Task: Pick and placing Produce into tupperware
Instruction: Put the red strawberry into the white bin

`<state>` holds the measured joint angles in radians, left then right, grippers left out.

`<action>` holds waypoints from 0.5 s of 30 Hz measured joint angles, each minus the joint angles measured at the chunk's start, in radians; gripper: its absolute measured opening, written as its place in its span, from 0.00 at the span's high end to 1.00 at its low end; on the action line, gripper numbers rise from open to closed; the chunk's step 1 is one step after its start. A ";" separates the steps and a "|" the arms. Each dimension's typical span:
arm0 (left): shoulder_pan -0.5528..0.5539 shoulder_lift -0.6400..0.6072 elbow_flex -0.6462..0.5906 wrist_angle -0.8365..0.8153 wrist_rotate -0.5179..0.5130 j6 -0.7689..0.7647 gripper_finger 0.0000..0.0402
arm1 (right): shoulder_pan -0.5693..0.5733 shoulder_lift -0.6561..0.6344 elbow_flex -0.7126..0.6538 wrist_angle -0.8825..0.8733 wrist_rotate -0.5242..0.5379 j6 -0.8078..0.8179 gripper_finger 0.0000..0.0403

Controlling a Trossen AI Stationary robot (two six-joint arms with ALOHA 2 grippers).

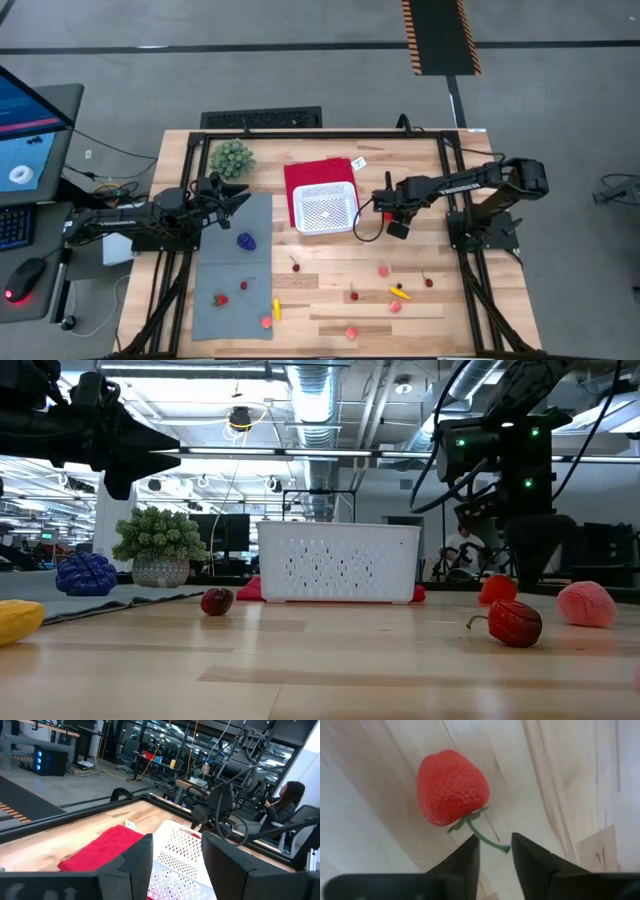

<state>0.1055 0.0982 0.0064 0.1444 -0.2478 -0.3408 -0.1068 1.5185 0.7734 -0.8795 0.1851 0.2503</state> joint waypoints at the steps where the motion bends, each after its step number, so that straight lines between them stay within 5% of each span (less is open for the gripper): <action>1: 0.000 0.000 0.000 0.000 0.000 0.000 0.61 | -0.001 0.000 0.000 0.000 0.000 -0.008 0.75; 6: 0.000 0.000 0.000 -0.001 -0.001 0.000 0.61 | 0.009 0.000 0.000 -0.002 -0.004 -0.043 0.96; 15: 0.000 0.000 0.000 -0.006 -0.024 0.002 0.61 | 0.056 0.000 0.027 -0.013 -0.006 -0.041 0.97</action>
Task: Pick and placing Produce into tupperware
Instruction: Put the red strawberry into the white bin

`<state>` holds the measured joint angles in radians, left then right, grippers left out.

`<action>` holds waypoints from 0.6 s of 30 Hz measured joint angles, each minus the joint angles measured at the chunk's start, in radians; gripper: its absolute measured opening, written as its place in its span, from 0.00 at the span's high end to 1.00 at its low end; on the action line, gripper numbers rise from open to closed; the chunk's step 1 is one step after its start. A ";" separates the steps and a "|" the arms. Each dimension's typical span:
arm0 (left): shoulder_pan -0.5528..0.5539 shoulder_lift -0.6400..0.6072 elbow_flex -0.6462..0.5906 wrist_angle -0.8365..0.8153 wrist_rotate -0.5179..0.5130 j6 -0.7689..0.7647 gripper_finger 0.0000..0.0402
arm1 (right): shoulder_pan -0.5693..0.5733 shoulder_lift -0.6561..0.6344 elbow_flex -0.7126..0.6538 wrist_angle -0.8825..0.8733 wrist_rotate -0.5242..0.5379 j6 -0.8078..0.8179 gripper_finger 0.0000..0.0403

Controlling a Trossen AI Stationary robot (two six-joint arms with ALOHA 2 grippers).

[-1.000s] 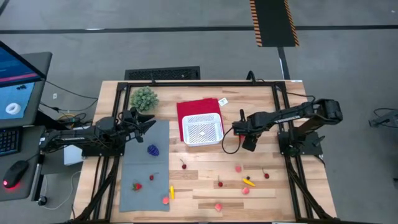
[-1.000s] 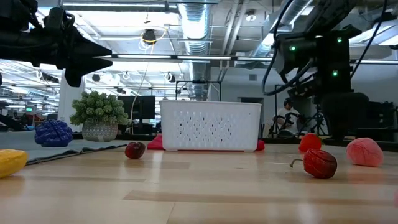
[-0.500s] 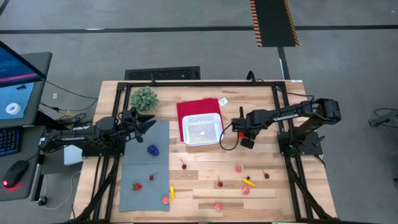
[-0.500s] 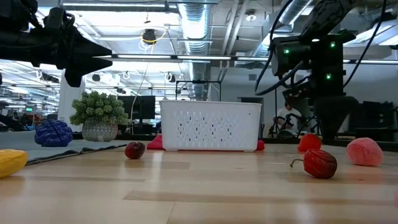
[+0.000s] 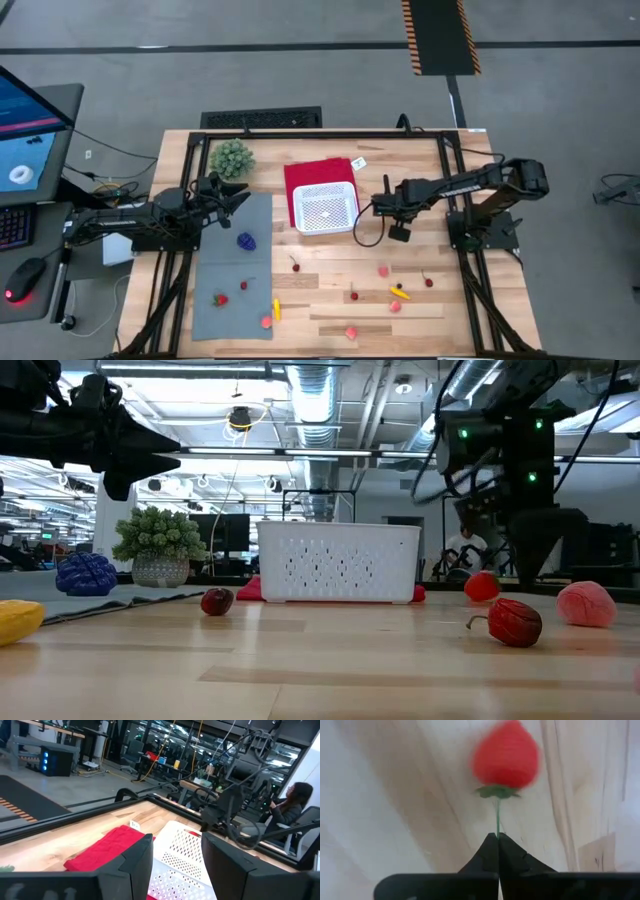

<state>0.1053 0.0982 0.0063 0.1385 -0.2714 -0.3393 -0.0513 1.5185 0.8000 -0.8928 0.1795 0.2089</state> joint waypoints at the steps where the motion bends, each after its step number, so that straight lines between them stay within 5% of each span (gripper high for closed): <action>1: 0.000 0.000 0.000 0.000 0.000 0.000 0.61 | 0.005 0.000 0.013 -0.004 0.000 0.000 0.97; 18: 0.000 0.000 0.000 -0.019 -0.003 -0.001 0.61 | 0.080 -0.128 0.242 -0.046 0.077 -0.019 0.97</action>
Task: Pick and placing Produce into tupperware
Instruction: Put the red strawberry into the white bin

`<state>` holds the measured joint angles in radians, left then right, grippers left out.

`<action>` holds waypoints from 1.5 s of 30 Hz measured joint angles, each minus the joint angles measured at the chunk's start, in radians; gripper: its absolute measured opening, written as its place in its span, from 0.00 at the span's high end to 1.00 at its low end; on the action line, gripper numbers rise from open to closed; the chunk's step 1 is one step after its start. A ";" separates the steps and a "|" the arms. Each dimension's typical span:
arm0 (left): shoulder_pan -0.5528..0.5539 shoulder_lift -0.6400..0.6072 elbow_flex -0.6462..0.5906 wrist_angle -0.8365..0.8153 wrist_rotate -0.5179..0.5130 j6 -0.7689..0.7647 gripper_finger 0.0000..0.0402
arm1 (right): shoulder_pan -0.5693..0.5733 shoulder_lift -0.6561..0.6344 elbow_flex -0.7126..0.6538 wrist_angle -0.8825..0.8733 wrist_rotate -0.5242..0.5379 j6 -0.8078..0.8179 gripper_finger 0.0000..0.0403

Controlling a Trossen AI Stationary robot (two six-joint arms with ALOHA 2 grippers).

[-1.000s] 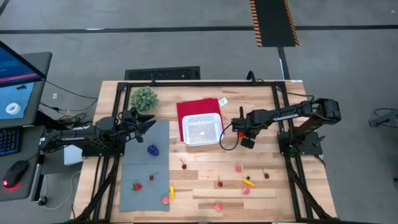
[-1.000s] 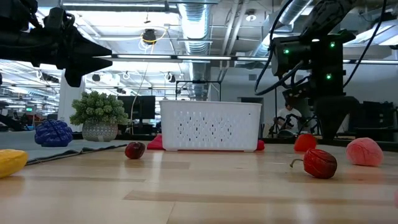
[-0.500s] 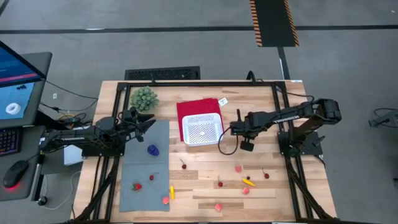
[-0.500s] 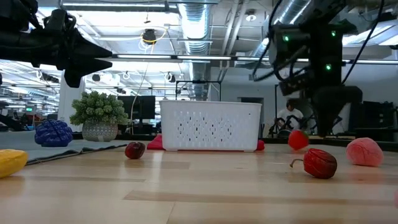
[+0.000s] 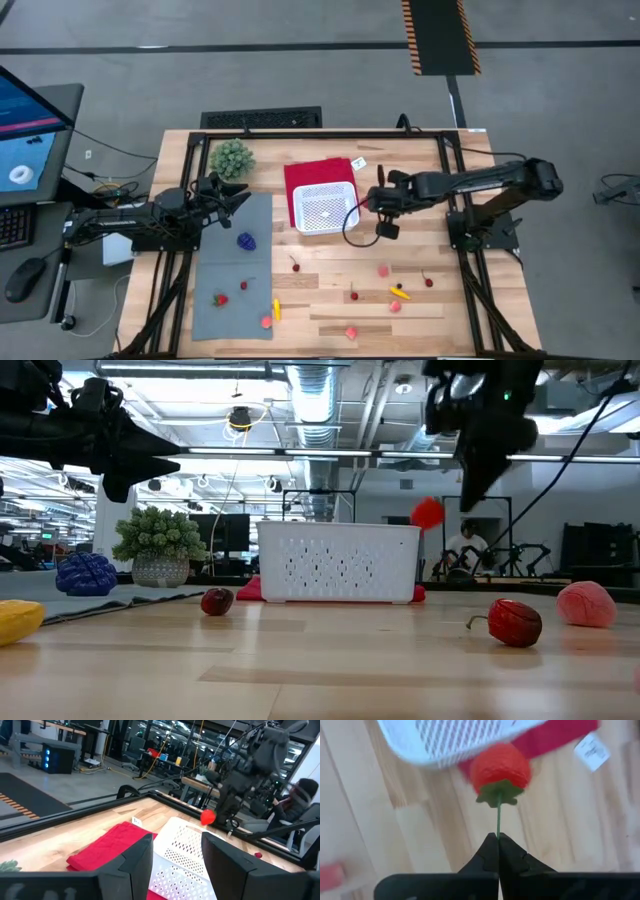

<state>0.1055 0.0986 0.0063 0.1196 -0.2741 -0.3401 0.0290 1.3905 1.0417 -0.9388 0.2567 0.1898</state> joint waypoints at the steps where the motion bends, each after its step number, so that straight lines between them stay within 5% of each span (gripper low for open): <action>1: 0.000 0.000 0.000 0.000 0.000 0.000 0.61 | 0.002 -0.019 0.002 0.006 0.006 0.000 0.97; 9: 0.000 0.000 0.000 0.002 -0.001 -0.021 0.61 | 0.028 -0.133 0.002 0.252 -0.001 0.045 0.97; 20: 0.000 0.000 0.000 0.004 -0.002 -0.022 0.61 | 0.085 -0.126 -0.009 0.675 -0.233 -0.011 0.97; 39: 0.000 0.000 0.000 0.015 -0.001 -0.023 0.61 | -0.031 -0.195 -0.567 1.787 -0.515 0.237 0.97; 45: 0.000 0.000 0.000 0.032 -0.002 -0.007 0.61 | -0.033 -0.192 -0.659 1.999 -0.552 0.240 0.97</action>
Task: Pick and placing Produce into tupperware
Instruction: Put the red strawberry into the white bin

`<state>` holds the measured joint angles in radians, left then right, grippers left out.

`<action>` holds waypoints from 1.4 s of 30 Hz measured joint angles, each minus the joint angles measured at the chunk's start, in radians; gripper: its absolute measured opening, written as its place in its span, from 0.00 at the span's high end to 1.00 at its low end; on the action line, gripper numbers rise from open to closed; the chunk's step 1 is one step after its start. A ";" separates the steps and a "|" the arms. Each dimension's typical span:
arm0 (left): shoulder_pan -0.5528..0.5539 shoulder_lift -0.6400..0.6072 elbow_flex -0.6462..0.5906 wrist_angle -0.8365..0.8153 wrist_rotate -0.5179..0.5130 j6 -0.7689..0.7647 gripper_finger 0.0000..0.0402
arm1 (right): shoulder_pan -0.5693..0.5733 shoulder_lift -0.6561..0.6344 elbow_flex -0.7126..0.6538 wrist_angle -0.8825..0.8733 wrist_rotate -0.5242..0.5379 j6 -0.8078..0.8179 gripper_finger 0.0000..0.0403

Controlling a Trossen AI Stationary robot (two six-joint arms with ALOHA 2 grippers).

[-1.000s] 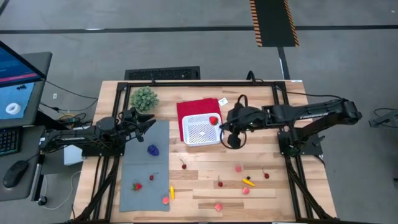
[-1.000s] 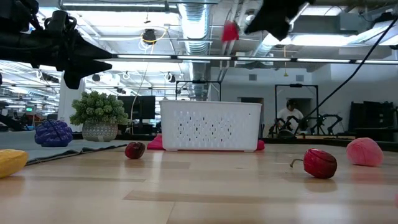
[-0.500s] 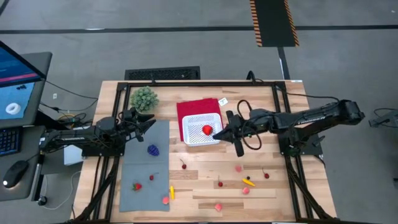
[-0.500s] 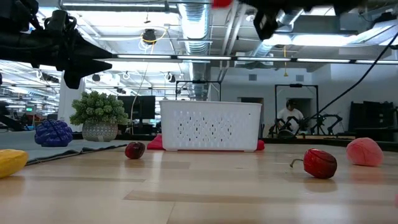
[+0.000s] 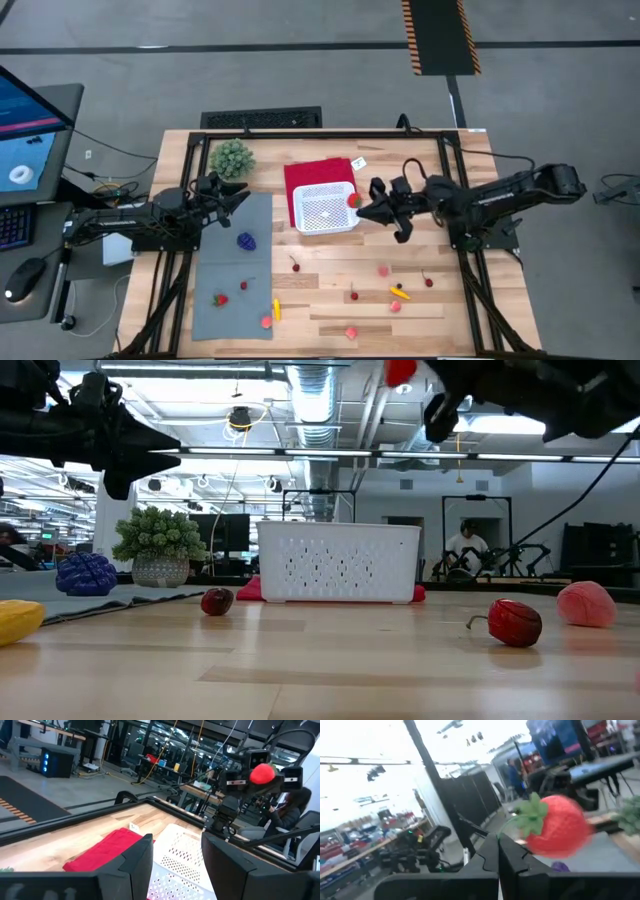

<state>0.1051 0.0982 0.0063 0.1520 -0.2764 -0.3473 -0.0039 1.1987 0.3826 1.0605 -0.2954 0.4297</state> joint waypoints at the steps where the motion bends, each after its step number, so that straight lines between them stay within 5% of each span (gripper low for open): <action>1: 0.000 0.000 0.000 0.000 0.000 0.001 0.61 | 0.003 0.000 -0.011 0.039 -0.015 0.003 0.97; 9: 0.000 0.000 0.000 -0.002 0.000 0.002 0.61 | -0.050 0.000 -0.057 0.114 0.035 0.186 0.97; 13: 0.000 0.000 0.000 -0.002 -0.015 0.005 0.61 | -0.053 0.000 -0.056 0.060 0.035 0.150 0.97; 19: 0.000 0.000 0.000 -0.003 -0.058 0.037 0.61 | -0.078 0.000 -0.018 -0.172 0.041 -0.078 0.97; 30: 0.000 0.000 0.000 -0.004 -0.098 0.054 0.61 | -0.028 0.000 0.144 -0.630 0.310 -0.290 0.97; 42: 0.000 0.000 0.000 -0.003 -0.103 0.053 0.61 | -0.087 0.163 0.327 -0.915 0.344 -0.281 0.97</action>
<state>0.1051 0.0982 0.0063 0.1490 -0.3795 -0.2947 -0.0905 1.3620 0.7097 0.1453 0.0489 0.1490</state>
